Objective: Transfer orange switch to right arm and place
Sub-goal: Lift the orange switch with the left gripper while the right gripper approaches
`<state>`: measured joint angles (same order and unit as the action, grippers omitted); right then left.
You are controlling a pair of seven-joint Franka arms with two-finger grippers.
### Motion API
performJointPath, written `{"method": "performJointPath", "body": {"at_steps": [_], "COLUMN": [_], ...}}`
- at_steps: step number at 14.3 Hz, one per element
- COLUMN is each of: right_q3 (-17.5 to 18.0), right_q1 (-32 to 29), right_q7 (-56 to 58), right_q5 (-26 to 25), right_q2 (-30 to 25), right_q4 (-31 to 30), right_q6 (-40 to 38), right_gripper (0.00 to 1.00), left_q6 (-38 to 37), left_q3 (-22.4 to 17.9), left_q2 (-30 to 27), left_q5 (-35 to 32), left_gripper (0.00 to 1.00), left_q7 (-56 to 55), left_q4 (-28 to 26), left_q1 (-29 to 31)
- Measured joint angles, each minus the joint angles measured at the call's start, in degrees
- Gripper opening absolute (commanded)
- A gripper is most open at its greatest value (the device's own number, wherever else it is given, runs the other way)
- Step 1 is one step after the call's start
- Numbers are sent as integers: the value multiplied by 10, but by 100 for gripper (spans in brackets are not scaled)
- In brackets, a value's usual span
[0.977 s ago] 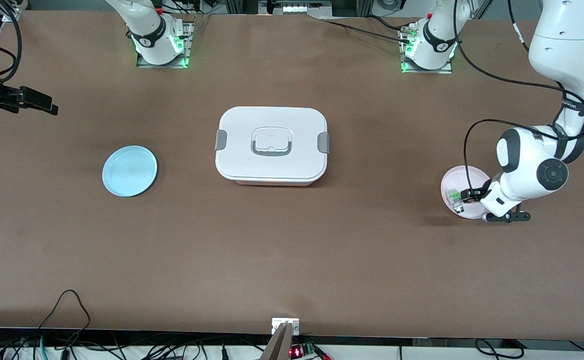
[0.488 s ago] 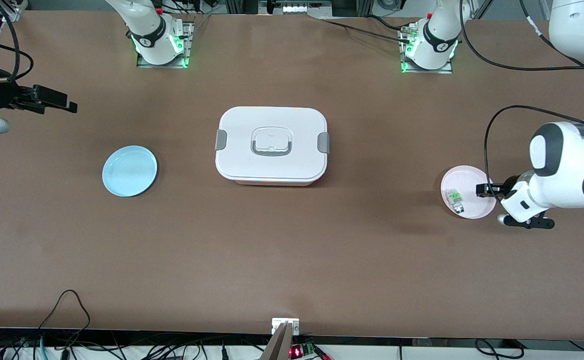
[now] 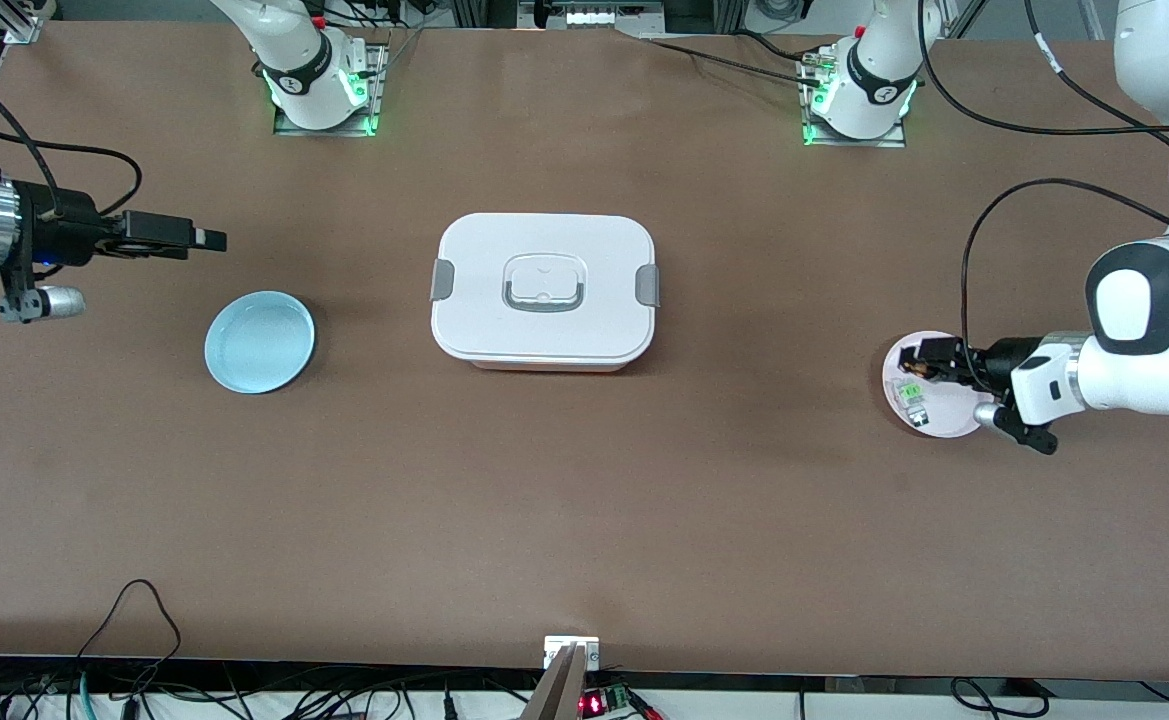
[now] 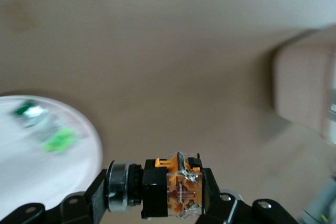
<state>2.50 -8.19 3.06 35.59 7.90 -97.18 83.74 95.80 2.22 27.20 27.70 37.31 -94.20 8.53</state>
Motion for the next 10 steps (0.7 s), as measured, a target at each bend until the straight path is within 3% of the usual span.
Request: {"method": "performJointPath", "body": {"at_steps": [3, 8, 10], "right_q3": [-3, -6, -5], "right_q1": [-1, -2, -1], "right_q7": [22, 47, 48], "right_q5": [108, 271, 313], "right_q2": [7, 21, 32], "right_q4": [-29, -94, -108], "right_q6": [14, 17, 17], "right_gripper": [100, 100, 100], "left_q6": [-34, -24, -16], "left_q3": [21, 88, 105], "left_q2": [-6, -7, -7], "left_q5": [90, 249, 313], "left_gripper": [0, 0, 0], "left_q7": [71, 133, 158], "left_q4": [1, 31, 45], "left_q1": [1, -4, -5]}}
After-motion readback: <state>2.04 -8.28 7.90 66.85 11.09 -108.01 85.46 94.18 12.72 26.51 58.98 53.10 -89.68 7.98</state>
